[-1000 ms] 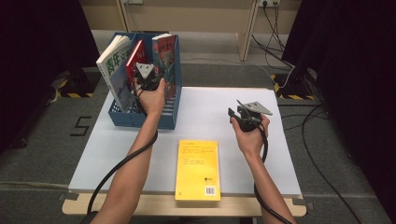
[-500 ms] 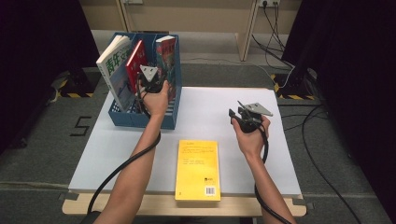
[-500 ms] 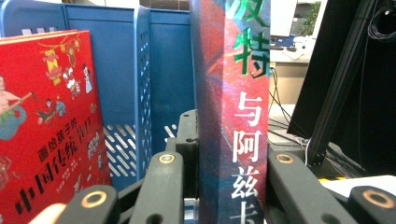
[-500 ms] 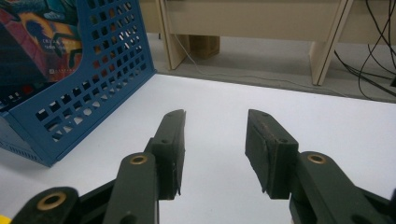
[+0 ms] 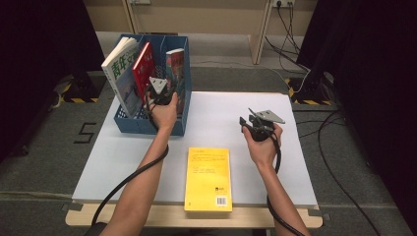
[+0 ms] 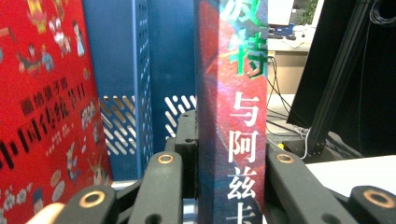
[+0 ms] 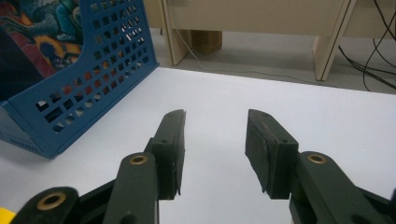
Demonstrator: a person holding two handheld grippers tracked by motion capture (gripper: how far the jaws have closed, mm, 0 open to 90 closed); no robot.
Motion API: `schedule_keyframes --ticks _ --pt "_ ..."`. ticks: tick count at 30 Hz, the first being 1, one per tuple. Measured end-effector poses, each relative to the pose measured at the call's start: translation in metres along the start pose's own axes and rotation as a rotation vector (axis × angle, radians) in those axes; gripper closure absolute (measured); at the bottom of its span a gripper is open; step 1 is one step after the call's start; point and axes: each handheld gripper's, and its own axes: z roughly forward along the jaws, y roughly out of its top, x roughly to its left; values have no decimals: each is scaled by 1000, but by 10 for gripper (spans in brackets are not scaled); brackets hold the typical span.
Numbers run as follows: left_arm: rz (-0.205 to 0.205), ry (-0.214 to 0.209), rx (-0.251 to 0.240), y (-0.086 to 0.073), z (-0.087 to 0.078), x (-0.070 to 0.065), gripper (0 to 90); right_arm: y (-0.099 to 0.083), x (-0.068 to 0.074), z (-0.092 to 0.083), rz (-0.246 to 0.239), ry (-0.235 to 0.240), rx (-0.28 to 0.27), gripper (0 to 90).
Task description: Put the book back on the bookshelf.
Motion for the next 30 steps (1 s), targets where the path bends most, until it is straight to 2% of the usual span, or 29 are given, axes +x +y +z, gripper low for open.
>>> schedule_keyframes --ticks 4,8,9,11,13,17,24,27,30 --pt "9 -6 -2 0 -1 1 738 -1 2 1 6 4 4 581" --pt "36 -6 20 -3 -1 2 735 -2 3 2 4 7 3 581" --pt "55 1 26 -4 -1 3 732 -2 3 2 2 7 3 581" --pt "54 5 29 -4 -2 5 730 -2 3 2 3 7 2 581" --pt "34 5 37 -2 -3 8 732 -3 3 2 2 9 4 580" --pt "30 7 61 1 -2 10 730 -4 3 3 6 9 8 581" --pt "7 -30 120 12 1 18 709 -4 3 2 9 9 14 577" --pt "-12 -38 123 14 2 20 699 -4 3 3 12 11 16 575" --pt "-10 -38 125 17 2 20 686 -4 4 3 10 13 16 574"
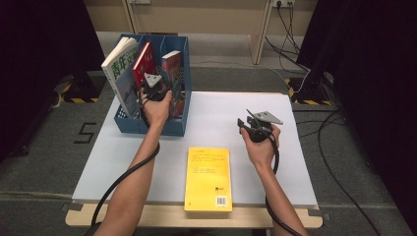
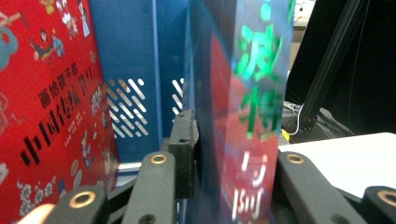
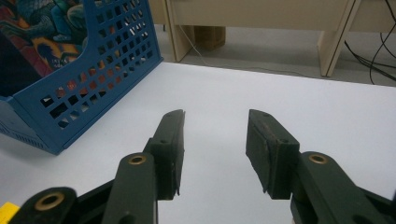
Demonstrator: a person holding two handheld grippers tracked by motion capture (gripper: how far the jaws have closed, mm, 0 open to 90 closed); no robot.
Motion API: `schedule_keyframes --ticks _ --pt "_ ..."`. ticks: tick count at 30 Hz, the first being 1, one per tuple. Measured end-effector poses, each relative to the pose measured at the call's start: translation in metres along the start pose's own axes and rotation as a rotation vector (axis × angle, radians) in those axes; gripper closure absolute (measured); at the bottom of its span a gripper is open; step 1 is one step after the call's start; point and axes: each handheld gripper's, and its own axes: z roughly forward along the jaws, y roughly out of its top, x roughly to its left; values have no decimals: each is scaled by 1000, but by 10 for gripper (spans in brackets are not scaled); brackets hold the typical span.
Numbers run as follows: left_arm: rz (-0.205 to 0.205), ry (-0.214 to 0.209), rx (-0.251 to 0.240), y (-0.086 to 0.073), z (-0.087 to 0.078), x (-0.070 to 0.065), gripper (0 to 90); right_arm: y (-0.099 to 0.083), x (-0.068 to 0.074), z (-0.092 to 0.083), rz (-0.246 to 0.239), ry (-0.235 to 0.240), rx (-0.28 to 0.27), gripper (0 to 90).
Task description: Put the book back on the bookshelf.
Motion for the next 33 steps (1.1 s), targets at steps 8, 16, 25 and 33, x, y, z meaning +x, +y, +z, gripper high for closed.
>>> schedule_keyframes --ticks 8,16,25,33 --pt "7 31 6 11 -4 1 660 2 -2 -1 2 1 1 572" --pt "20 61 6 17 -10 1 697 2 -1 -1 5 5 3 567" --pt "-13 36 16 19 -13 4 681 3 -1 0 3 7 4 563" --pt "-13 36 14 28 -10 3 669 3 -1 -1 11 6 7 562"
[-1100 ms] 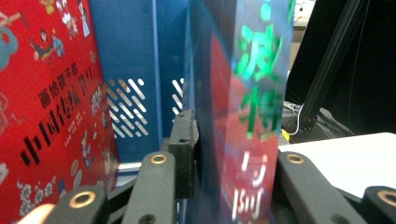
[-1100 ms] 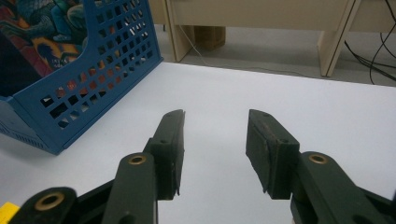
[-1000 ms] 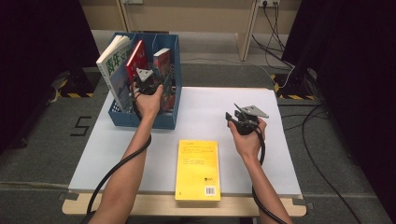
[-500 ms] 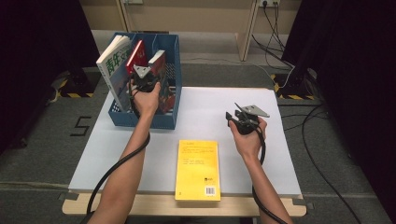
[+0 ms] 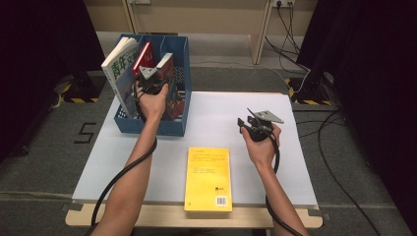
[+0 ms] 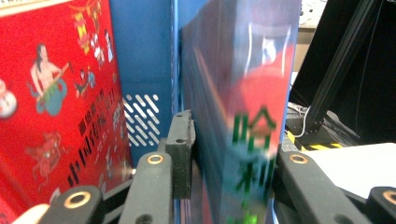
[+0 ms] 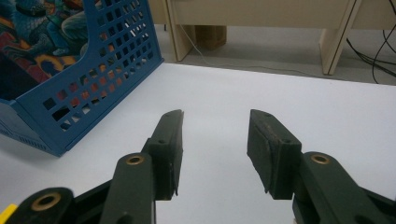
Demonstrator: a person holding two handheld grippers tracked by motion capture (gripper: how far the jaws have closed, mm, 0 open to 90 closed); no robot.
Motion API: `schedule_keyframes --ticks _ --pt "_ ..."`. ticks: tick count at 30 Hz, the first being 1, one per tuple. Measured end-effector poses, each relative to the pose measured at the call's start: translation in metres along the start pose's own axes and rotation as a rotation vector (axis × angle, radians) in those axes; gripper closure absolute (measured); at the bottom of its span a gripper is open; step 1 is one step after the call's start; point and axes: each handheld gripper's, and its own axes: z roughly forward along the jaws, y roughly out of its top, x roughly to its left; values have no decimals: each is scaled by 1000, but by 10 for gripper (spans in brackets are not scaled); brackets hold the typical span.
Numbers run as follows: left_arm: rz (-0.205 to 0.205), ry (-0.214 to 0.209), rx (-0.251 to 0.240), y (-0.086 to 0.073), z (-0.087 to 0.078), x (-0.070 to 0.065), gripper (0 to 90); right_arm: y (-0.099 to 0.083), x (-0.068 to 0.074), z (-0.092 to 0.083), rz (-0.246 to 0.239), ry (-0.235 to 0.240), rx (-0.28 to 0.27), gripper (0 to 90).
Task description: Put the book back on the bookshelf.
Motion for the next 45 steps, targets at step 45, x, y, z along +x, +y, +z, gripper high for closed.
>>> schedule_keyframes --ticks 45 --pt "14 35 100 7 -3 -1 715 -7 -3 2 27 13 38 551"
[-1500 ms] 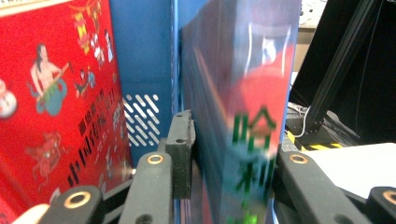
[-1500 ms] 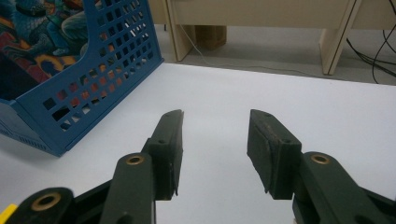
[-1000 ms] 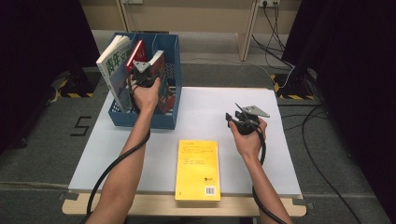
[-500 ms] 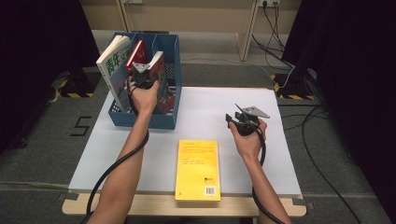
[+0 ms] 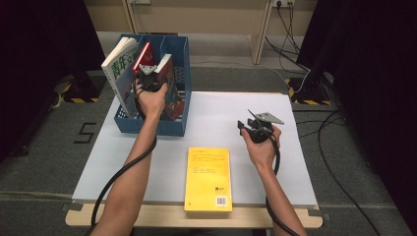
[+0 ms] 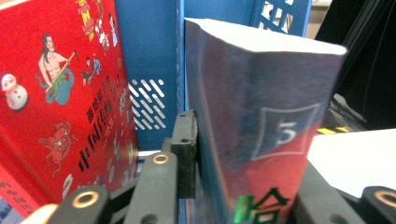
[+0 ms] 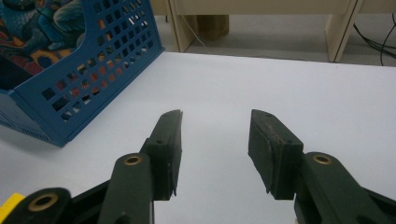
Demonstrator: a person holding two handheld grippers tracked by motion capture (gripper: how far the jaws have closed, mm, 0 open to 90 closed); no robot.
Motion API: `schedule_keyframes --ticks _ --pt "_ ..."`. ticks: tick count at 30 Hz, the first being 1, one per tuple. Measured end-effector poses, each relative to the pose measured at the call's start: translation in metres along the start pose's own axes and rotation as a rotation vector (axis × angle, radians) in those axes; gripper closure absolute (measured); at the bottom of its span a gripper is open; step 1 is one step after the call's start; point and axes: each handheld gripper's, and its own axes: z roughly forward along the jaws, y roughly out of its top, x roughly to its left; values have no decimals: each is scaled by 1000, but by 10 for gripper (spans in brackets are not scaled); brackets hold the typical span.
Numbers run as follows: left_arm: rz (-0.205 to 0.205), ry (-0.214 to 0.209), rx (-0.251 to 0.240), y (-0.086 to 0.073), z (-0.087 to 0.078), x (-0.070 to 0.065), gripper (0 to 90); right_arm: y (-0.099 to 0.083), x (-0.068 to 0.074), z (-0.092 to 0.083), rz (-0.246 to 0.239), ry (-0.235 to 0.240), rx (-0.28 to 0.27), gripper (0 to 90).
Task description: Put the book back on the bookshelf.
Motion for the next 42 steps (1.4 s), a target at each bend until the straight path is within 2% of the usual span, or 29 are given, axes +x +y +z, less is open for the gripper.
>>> schedule_keyframes --ticks 5,11,16,23,33,40,42 --pt "-1 -10 -11 -1 -4 1 737 -2 0 1 2 4 3 551" --pt "-22 -44 -80 -6 -10 5 742 -1 -1 0 -1 5 5 551" --pt "-21 -60 -124 -6 -11 1 744 0 -2 0 1 2 1 551" --pt "12 -24 -184 7 -8 -4 743 1 -5 -2 -2 1 0 552" --pt "37 2 -202 9 10 -11 744 4 -6 -3 -2 -1 -9 552" --pt "66 49 -225 9 18 -10 743 2 -8 -3 -1 -4 -3 552" --pt "61 55 -229 7 19 -9 743 2 -8 -2 -1 -1 1 552"
